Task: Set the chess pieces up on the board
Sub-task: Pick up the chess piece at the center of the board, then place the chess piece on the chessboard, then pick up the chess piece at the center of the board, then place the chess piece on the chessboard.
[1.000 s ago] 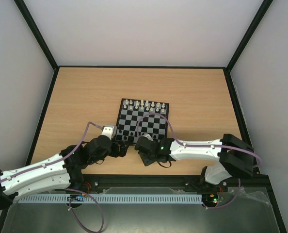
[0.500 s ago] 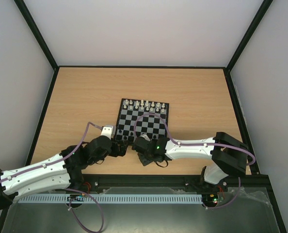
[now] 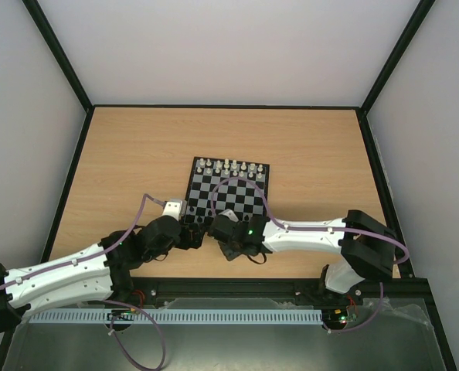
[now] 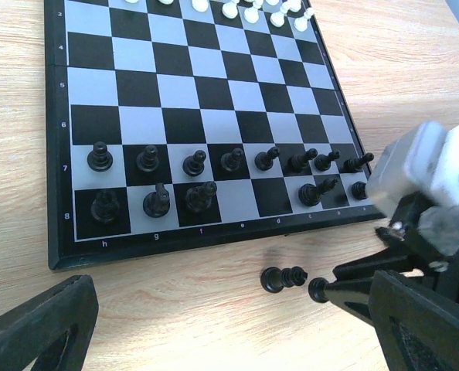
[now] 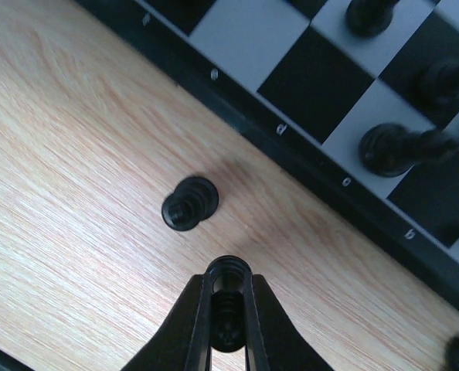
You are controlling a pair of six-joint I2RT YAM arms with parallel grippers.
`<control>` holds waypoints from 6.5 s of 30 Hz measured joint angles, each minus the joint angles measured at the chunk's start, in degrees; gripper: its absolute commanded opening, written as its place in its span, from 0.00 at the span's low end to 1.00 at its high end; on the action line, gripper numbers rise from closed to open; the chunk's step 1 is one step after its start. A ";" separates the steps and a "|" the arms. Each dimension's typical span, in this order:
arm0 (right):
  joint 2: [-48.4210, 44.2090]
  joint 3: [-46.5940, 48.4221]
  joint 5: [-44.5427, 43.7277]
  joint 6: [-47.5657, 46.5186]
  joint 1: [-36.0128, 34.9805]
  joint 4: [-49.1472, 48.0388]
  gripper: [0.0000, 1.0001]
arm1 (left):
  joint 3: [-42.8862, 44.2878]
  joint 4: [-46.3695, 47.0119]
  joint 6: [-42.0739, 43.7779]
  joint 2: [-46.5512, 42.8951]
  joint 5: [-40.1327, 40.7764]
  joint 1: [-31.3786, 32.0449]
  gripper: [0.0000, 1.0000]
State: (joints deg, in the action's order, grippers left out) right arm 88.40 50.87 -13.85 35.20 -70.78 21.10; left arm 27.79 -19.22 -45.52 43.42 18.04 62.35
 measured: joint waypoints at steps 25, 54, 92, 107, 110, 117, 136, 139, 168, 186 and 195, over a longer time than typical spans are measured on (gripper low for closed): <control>3.50 10.69 -2.69 -5.62 8.98 3.34 0.02 | 0.00 0.02 -0.20 -1.57 0.59 0.00 0.99; 8.15 10.69 -0.17 -7.58 11.58 0.07 0.06 | -0.26 0.09 -0.20 -1.57 0.63 0.00 0.99; -22.49 0.90 -1.62 -4.72 11.89 2.05 0.42 | 3.91 3.39 -2.29 20.92 1.66 10.45 0.99; -29.20 -1.03 -1.53 -4.07 11.91 4.94 0.42 | 17.40 4.48 -1.38 42.84 4.13 11.28 0.67; -29.46 -1.07 -1.22 -4.09 11.91 4.94 0.42 | 18.58 4.04 -1.31 44.78 4.52 11.26 0.61; -29.46 -1.68 -0.57 -4.15 11.91 4.92 0.42 | 18.88 2.97 -1.07 47.34 4.33 10.69 0.43; -29.46 -1.95 -0.28 -4.35 11.91 4.92 0.41 | 18.88 2.25 1.22 47.19 2.67 7.98 0.07; -29.46 -1.99 -0.28 -4.35 11.91 4.92 0.41 | 18.95 1.03 1.92 46.16 2.71 6.36 0.07; -29.46 -2.32 -0.28 -4.35 11.91 4.90 0.41 | 22.93 -0.33 9.18 44.96 0.92 -2.54 0.09; -29.46 -2.56 -0.07 -4.35 11.91 4.90 0.41 | 22.93 1.73 9.46 47.74 0.17 -3.02 0.26; -29.42 -2.56 -0.07 -4.35 11.91 4.90 0.42 | 22.93 1.70 9.49 47.76 0.20 -3.28 0.43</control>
State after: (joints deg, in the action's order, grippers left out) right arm 58.98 48.31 -13.91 30.85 -58.87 26.00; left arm 50.72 -17.52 -36.03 91.18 18.24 59.07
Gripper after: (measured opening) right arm 0.414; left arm 0.381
